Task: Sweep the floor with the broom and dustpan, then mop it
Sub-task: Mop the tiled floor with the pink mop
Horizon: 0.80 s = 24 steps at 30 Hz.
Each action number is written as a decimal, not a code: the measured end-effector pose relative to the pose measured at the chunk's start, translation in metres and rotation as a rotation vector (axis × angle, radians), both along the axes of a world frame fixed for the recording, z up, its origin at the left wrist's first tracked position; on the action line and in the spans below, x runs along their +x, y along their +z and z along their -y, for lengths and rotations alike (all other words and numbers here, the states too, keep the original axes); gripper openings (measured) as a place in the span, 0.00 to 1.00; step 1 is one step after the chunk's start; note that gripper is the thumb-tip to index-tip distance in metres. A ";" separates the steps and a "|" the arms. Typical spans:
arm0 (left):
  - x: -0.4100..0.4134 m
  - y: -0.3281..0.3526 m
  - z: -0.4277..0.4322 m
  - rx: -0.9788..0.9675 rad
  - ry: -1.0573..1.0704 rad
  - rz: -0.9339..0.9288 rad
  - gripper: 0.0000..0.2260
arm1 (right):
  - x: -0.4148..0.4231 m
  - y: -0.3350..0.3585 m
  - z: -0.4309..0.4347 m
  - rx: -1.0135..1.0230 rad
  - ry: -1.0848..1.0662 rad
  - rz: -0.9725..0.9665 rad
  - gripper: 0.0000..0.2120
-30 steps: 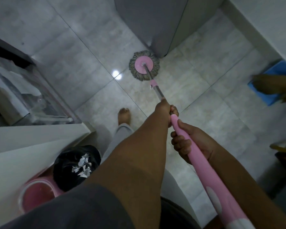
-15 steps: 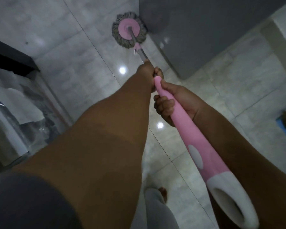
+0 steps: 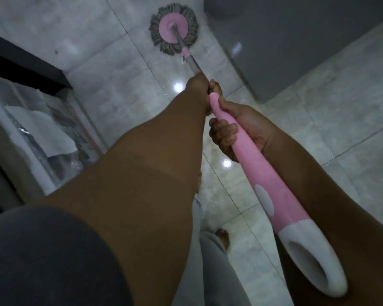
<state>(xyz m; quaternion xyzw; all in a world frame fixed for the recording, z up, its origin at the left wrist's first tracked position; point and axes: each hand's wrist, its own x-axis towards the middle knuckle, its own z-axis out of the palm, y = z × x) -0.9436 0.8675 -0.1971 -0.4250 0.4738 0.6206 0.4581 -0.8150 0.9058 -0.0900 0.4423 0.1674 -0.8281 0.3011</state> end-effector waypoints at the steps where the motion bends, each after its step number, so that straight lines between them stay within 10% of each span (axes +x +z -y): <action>1: 0.016 0.002 0.004 0.001 0.019 -0.001 0.22 | 0.016 0.004 0.003 -0.002 0.014 0.007 0.21; 13: 0.250 0.065 0.076 0.009 -0.012 0.111 0.22 | 0.233 0.081 0.065 -0.008 0.075 0.160 0.21; 24: 0.196 0.056 0.089 0.028 0.058 0.114 0.18 | 0.177 0.066 0.071 0.029 0.166 0.180 0.21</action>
